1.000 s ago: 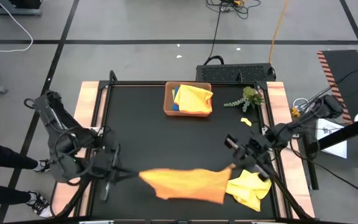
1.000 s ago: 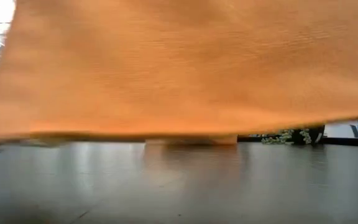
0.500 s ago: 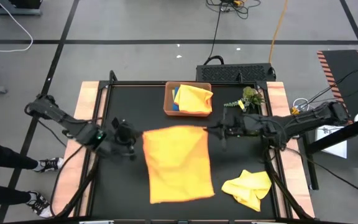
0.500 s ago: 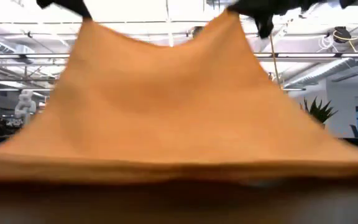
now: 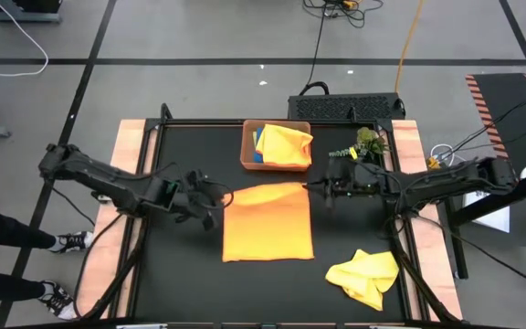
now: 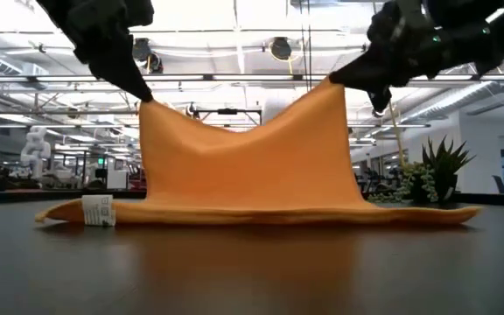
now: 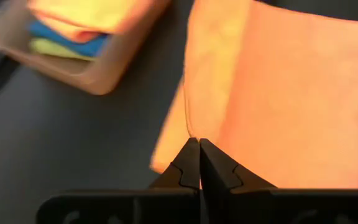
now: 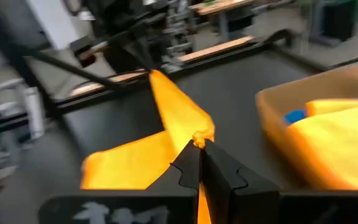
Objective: Fold microfiber towels
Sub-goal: Fold the orange microfiber towel
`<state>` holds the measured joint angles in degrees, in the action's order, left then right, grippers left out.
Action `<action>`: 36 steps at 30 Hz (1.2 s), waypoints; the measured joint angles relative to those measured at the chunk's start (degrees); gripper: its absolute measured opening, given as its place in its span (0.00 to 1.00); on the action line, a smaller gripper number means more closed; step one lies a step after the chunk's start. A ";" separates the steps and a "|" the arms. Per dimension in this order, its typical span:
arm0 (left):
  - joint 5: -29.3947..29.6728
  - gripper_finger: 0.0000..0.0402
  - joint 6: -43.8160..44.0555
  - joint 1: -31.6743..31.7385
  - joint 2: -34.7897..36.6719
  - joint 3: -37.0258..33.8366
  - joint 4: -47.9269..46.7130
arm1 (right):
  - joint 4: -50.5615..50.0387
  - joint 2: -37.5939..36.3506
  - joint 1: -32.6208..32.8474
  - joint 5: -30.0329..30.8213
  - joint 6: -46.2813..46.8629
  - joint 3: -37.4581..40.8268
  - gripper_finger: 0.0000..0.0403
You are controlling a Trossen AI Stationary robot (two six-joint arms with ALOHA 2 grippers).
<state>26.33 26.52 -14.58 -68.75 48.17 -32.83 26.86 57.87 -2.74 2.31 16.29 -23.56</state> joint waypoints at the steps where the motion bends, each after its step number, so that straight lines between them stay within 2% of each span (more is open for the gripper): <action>1: -1.12 0.00 -0.42 -0.31 0.00 -0.76 1.57 | 1.03 0.00 0.42 -1.13 0.90 0.89 0.00; 7: -3.47 0.00 0.76 -4.02 -1.11 -6.96 10.16 | 7.84 0.00 6.31 -3.92 7.23 6.65 0.00; 10: -4.51 0.00 1.19 -6.41 -2.62 -10.03 14.17 | 14.85 0.22 10.69 -3.86 9.75 10.11 0.00; 13: -4.47 0.00 1.58 -8.51 -3.98 -11.66 17.38 | 20.19 1.19 15.07 -1.62 11.35 12.96 0.00; 19: -2.81 0.00 1.05 -10.75 -4.91 -10.97 18.23 | 23.08 5.42 21.67 3.79 13.05 13.85 0.00; 24: -0.09 0.00 -2.02 -11.12 -3.94 -9.00 17.36 | 29.49 10.72 23.87 3.95 13.05 13.71 0.00; 28: 2.62 0.00 -3.80 -10.99 -3.54 -5.67 12.55 | 32.55 14.64 23.87 3.94 13.38 13.71 0.00; 31: 5.18 0.00 -4.19 -10.96 -3.54 -2.93 5.54 | 33.31 17.12 23.87 3.91 14.20 13.56 0.00; 36: 5.65 0.00 -3.41 -11.14 -3.52 -0.80 0.04 | 33.29 20.35 24.35 3.73 14.78 12.55 0.00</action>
<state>31.98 23.11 -25.72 -72.27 47.37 -32.78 60.15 78.21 21.61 6.04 31.08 -11.01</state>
